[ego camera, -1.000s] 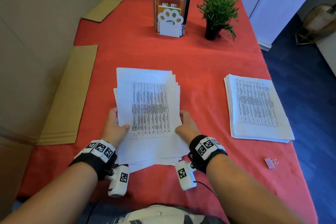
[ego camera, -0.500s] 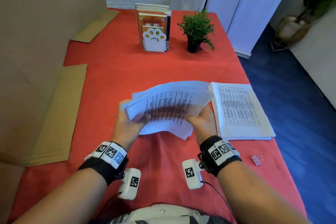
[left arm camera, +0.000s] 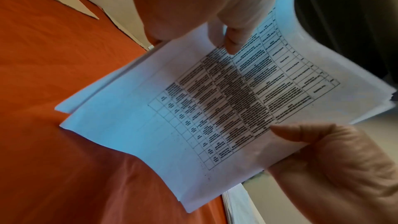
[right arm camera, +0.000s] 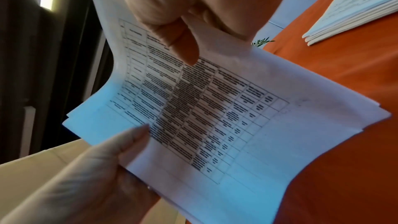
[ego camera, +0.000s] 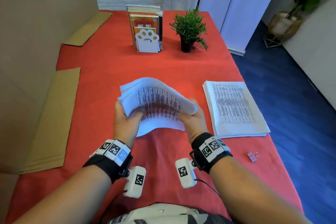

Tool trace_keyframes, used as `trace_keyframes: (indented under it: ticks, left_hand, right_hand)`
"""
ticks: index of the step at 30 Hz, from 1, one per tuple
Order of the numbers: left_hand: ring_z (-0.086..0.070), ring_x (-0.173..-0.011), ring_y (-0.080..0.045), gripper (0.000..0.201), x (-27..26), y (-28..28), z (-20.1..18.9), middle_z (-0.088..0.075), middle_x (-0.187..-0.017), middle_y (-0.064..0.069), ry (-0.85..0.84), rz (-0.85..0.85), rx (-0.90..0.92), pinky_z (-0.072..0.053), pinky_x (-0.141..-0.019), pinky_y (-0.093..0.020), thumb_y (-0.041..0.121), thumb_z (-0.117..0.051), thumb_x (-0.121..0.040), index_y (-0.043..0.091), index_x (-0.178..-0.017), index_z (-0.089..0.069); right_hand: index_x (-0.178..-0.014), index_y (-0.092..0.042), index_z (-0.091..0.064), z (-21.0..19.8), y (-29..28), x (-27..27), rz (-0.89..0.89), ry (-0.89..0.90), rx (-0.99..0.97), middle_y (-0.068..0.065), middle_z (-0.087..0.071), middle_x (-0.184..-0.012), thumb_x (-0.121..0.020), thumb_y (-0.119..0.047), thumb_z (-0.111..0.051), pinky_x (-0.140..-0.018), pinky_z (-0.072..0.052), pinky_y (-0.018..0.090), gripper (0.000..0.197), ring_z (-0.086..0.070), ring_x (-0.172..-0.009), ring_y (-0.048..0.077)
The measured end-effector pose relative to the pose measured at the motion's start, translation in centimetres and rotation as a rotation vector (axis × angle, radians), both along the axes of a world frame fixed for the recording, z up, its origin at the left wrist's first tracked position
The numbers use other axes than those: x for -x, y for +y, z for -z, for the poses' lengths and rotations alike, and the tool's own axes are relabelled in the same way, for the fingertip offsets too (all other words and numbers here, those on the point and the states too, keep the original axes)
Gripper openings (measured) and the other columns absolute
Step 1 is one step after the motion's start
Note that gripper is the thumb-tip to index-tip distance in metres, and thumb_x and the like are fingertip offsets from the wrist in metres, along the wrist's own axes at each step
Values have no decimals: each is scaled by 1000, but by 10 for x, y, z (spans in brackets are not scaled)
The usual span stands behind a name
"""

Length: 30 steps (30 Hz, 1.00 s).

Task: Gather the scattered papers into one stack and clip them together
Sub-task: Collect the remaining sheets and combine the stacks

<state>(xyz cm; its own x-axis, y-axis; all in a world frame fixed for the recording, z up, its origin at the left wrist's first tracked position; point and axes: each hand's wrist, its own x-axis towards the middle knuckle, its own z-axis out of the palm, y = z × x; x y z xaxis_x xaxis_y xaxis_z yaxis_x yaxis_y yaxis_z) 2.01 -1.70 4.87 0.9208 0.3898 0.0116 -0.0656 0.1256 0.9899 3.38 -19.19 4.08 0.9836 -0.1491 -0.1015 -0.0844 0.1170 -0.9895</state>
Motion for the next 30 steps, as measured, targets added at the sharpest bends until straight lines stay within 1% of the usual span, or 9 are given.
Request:
trace_keyframes:
  ticks: [3,6,10,13,16,18,21,26,30]
  left_hand:
    - [-61,-89,4,39,0,2,-6,-63,-102,11,-20,-81,-98,-47,-89,-19,23,-75,-77,33,-100,-45]
    - [-52,-94,-6,41,-6,5,-23,-54,-104,6,-132,-173,-147,-42,-91,-23,56,-67,-71,36,-98,-43]
    - [-48,-81,1,14,-20,6,-38,-49,-88,15,-177,-279,-171,-40,-84,-21,46,-54,-84,36,-89,-46]
    - [-45,-86,-4,34,-18,10,-28,-45,-98,3,-221,-130,-267,-38,-86,-15,50,-57,-84,32,-109,-43]
    - [-54,-87,0,52,-9,14,-3,-53,-105,1,-76,13,-303,-41,-80,-5,18,-68,-82,14,-122,-35]
    - [-56,-93,-5,53,-4,17,16,-55,-110,-1,9,107,-297,-44,-83,-16,-2,-66,-80,21,-117,-35]
    - [-60,-90,3,49,-3,17,30,-60,-105,9,96,163,-345,-45,-83,-21,-8,-59,-83,32,-105,-42]
    - [-65,-93,-22,34,-13,2,25,-67,-100,0,189,86,-280,-51,-87,-38,3,-60,-79,27,-101,-51]
    - [-64,-95,-24,28,-17,-14,34,-65,-101,0,359,154,-327,-52,-89,-48,24,-63,-69,28,-92,-47]
  right_hand:
    - [-74,-36,-65,2,-3,2,-47,-3,-14,-16,-62,-63,-54,4,-53,-66,-42,29,47,-53,-69,12]
    - [-74,-35,-66,1,-6,0,-65,-20,-12,-16,-64,-65,-53,6,-54,-63,-42,26,47,-54,-66,7]
    - [-81,-26,-65,3,-8,-4,-78,0,-10,-9,-66,-80,-51,3,-60,-69,-50,29,42,-59,-76,11]
    - [-94,-15,-64,7,-7,-9,-93,83,-51,10,-65,-92,-60,-4,-64,-88,-50,47,36,-59,-87,22]
    - [-87,-19,-66,5,-8,-13,-111,65,6,4,-66,-86,-71,-17,-62,-89,-48,43,16,-58,-87,20]
    - [-86,-20,-66,0,-12,-15,-101,55,23,2,-67,-85,-74,-21,-62,-90,-49,43,13,-60,-88,22]
    - [-89,-19,-65,-6,-19,-17,-47,26,-37,5,-67,-87,-78,-14,-65,-88,-50,41,12,-61,-86,24]
    - [-101,-23,-59,8,-45,-8,-96,36,58,17,-68,-107,-73,-25,-70,-94,-51,50,30,-62,-97,24]
    - [-113,-15,-59,24,-71,8,-119,91,400,7,-68,-107,-85,-16,-60,-92,-50,37,27,-63,-99,21]
